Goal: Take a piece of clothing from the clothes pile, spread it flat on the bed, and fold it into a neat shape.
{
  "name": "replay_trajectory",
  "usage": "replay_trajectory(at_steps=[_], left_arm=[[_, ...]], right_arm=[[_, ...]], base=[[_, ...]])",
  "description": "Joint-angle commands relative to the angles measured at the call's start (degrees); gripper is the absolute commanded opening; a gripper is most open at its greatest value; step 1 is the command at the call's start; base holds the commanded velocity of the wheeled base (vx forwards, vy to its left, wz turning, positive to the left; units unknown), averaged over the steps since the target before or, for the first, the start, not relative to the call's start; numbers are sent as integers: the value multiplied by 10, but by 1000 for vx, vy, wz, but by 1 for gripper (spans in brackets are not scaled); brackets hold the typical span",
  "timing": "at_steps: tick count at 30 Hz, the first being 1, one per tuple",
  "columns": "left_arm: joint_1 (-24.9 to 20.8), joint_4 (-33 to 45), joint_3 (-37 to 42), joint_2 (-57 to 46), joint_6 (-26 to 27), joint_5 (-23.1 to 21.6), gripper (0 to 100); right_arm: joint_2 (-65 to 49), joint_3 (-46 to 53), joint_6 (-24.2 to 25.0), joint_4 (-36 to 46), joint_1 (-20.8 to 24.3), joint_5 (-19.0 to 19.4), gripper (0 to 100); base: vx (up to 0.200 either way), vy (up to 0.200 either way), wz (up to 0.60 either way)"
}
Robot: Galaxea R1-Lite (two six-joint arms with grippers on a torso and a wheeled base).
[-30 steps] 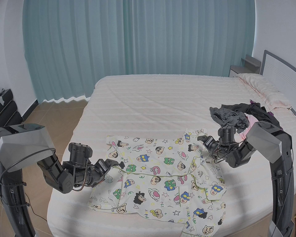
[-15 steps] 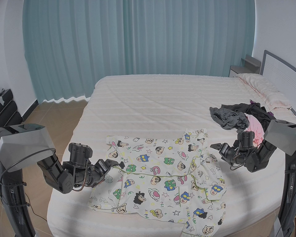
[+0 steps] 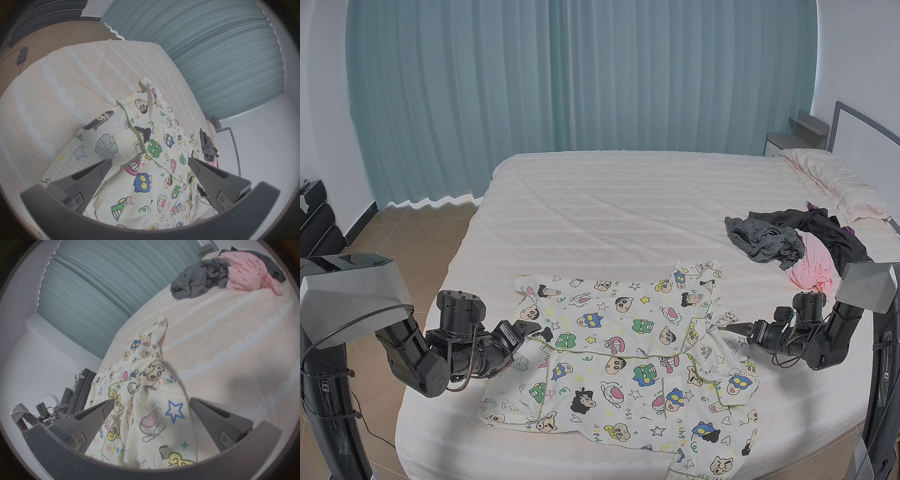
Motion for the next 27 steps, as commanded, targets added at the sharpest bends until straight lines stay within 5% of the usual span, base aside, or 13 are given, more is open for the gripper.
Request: replay_trajectory(at_steps=[1, 7, 8, 27], left_arm=[[-5, -5, 6, 9, 2, 1, 100], [-5, -5, 6, 9, 2, 1, 100], [-5, -5, 6, 9, 2, 1, 100], [-5, -5, 6, 11, 3, 1, 100]], right_arm=[[22, 3, -1, -12, -4, 13, 100], [26, -1, -1, -16, -2, 15, 100], [26, -1, -1, -16, -2, 15, 0], [-46, 57, -10, -12, -29, -19, 0]], base=[[0, 0, 0], [0, 0, 0], [0, 0, 0], [0, 0, 0]])
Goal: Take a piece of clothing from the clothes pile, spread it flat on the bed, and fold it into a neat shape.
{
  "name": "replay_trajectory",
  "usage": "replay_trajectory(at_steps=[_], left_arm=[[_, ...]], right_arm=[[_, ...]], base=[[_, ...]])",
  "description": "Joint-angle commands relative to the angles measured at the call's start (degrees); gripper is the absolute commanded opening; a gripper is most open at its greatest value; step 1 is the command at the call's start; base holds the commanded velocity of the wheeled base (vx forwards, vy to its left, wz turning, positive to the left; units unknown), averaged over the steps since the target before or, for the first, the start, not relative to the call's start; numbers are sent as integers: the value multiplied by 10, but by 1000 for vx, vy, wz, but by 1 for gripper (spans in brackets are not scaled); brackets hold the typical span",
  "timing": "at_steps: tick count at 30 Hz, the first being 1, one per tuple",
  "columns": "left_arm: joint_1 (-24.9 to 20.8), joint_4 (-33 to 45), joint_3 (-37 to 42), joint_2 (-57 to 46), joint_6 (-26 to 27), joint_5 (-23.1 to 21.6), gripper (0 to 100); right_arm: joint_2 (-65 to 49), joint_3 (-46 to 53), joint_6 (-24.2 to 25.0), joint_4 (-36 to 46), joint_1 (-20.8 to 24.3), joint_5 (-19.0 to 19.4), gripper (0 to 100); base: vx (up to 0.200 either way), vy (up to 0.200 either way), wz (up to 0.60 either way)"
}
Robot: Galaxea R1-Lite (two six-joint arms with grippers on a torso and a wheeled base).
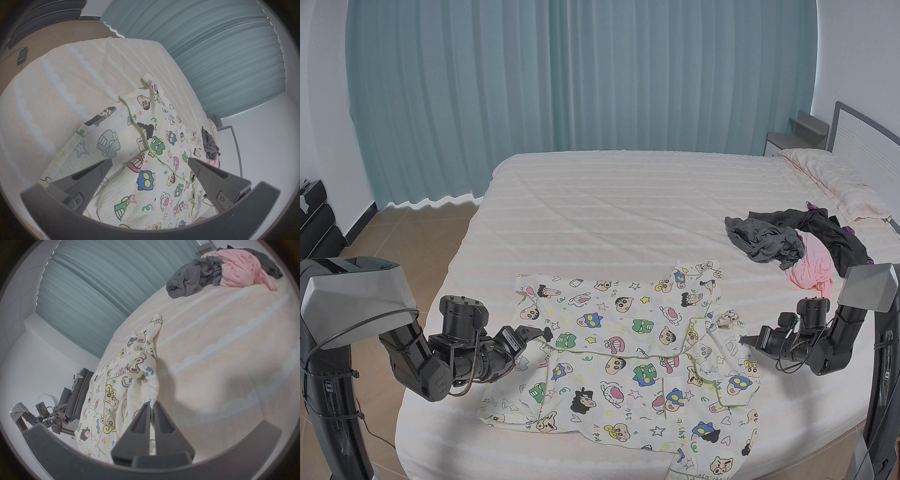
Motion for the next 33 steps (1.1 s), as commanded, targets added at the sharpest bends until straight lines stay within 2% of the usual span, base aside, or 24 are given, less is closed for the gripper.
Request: replay_trajectory(at_steps=[1, 8, 18, 25, 33], left_arm=[[0, 0, 0, 1, 0, 0, 100], [0, 0, 0, 1, 0, 1, 100], [0, 0, -1, 2, 0, 2, 100], [0, 0, -1, 2, 0, 2, 100], [0, 0, -1, 2, 0, 1, 100]], right_arm=[[-37, 18, -1, 4, -21, -1, 0], [-38, 15, -20, 29, -59, -1, 0], [-34, -8, -23, 48, -84, -5, 0], [-26, -38, -23, 81, -94, -39, 0], [-46, -13, -30, 86, -93, -18, 0]], base=[[0, 0, 0], [0, 0, 0], [0, 0, 0], [0, 0, 0], [0, 0, 0]])
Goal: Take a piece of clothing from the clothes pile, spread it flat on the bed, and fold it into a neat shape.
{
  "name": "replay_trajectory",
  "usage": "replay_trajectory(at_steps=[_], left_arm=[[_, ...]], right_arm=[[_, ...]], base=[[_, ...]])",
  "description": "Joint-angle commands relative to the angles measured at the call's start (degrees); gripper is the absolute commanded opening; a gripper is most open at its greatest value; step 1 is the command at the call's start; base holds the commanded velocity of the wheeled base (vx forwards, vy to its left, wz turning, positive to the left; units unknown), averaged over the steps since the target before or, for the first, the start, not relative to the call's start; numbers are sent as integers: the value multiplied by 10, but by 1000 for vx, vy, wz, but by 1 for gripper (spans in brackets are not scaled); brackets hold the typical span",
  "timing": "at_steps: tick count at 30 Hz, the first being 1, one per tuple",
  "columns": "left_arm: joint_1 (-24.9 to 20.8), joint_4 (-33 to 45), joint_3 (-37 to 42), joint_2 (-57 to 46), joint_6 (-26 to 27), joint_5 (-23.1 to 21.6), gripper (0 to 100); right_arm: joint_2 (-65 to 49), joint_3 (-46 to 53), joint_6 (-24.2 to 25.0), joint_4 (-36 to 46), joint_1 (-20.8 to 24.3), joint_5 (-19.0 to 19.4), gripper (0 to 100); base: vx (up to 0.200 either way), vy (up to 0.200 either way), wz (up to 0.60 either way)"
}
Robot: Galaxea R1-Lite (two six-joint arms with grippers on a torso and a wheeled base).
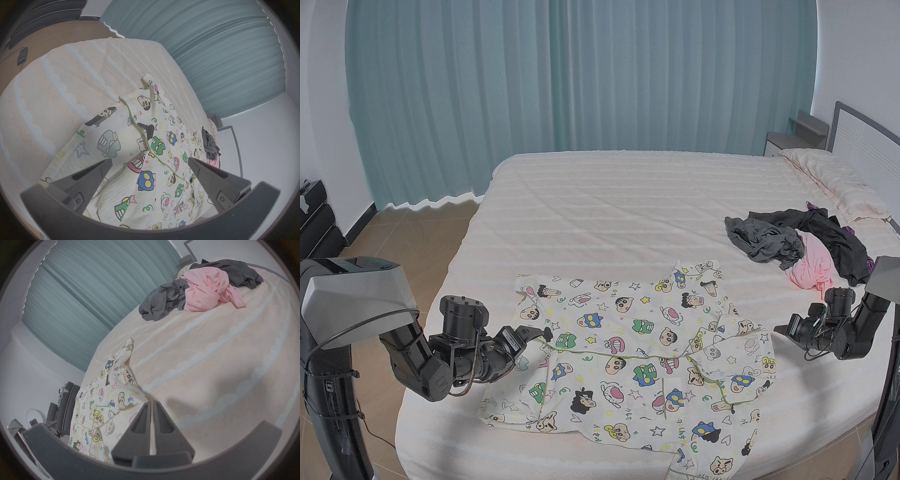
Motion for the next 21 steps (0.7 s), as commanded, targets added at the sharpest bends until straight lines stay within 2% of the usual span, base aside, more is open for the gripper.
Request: replay_trajectory(at_steps=[1, 4, 5, 8, 9, 11, 18, 21], left_arm=[[0, 0, 0, 1, 0, 0, 100], [0, 0, 0, 1, 0, 0, 100], [0, 0, 0, 1, 0, 0, 100], [0, 0, 0, 1, 0, 0, 100], [0, 0, 0, 1, 0, 0, 100], [0, 0, 0, 1, 0, 0, 100], [0, 0, 0, 1, 0, 0, 100], [0, 0, 0, 1, 0, 0, 100]], right_arm=[[-13, 17, -5, 4, 1, 12, 0], [-14, 25, -18, 11, 3, 12, 0], [-20, 34, -35, 21, 4, 14, 100], [-31, 51, -63, 31, 4, 21, 100], [-36, 62, -79, 36, 4, 41, 100], [-42, 73, -81, 38, 7, 58, 100], [-30, 85, -83, 40, 37, 59, 100], [-15, 84, -85, 39, 53, 46, 100]], base=[[0, 0, 0], [0, 0, 0], [0, 0, 0], [0, 0, 0], [0, 0, 0], [0, 0, 0], [0, 0, 0], [0, 0, 0]])
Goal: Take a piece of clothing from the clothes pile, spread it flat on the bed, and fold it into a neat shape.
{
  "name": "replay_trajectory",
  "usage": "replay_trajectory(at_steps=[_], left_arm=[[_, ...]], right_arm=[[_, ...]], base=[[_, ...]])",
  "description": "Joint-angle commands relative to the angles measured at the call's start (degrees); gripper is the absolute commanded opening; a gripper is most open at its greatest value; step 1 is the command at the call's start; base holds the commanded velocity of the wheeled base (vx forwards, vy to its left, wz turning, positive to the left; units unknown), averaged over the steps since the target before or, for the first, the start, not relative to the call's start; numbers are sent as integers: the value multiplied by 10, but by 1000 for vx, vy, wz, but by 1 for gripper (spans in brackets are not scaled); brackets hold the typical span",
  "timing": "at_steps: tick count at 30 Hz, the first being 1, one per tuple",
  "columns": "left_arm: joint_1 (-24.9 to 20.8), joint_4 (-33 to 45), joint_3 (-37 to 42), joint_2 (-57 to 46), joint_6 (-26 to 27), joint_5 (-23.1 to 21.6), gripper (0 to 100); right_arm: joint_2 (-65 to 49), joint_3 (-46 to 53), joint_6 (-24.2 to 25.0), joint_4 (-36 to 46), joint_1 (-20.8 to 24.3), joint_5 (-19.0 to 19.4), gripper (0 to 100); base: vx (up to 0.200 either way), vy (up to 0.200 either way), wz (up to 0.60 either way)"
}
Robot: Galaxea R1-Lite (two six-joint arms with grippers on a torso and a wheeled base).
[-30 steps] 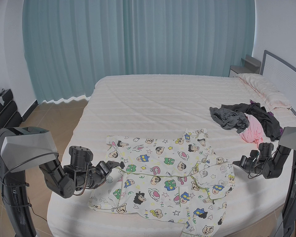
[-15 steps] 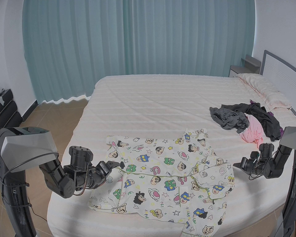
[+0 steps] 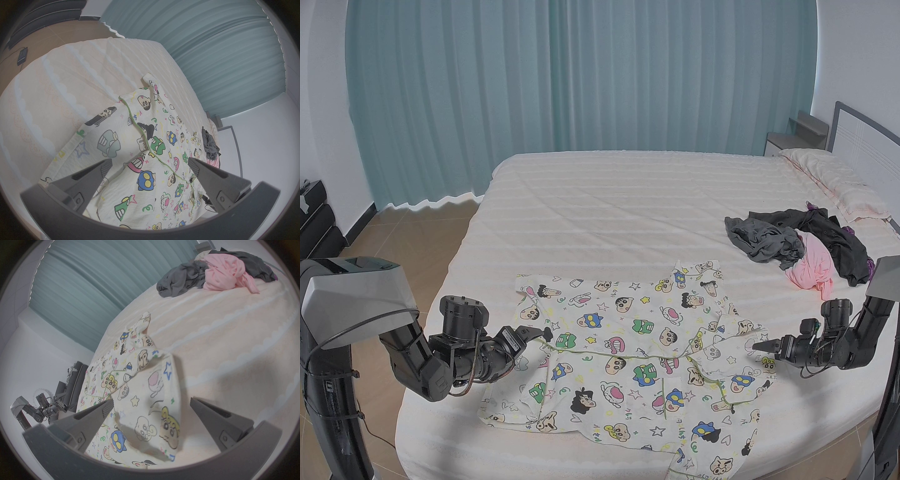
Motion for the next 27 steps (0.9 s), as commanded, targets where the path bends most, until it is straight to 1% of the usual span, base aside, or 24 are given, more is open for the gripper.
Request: replay_trajectory(at_steps=[1, 2, 8, 10, 13, 16, 20, 24, 27], left_arm=[[0, 0, -1, 1, 0, 0, 100], [0, 0, -1, 1, 0, 0, 100], [0, 0, -1, 1, 0, 0, 100], [0, 0, -1, 1, 0, 0, 100], [0, 0, -1, 1, -1, 0, 100], [0, 0, -1, 1, -1, -1, 100], [0, 0, -1, 1, -1, 0, 100], [0, 0, -1, 1, -1, -1, 100], [0, 0, -1, 1, -1, 0, 100]], right_arm=[[16, 1, -1, 0, 18, -11, 100], [16, 1, -1, 0, 20, -14, 0], [17, 2, -11, 1, 20, -36, 0], [16, 0, -12, 2, 13, -46, 0], [8, 0, -13, 11, 4, -52, 0], [-2, -5, -20, 25, -8, -55, 0], [-10, -25, -30, 63, -30, -74, 0], [-10, -34, -46, 92, -39, -80, 0], [-7, -43, -53, 102, -41, -106, 0]], base=[[0, 0, 0], [0, 0, 0], [0, 0, 0], [0, 0, 0], [0, 0, 0], [0, 0, 0], [0, 0, 0], [0, 0, 0], [0, 0, 0]])
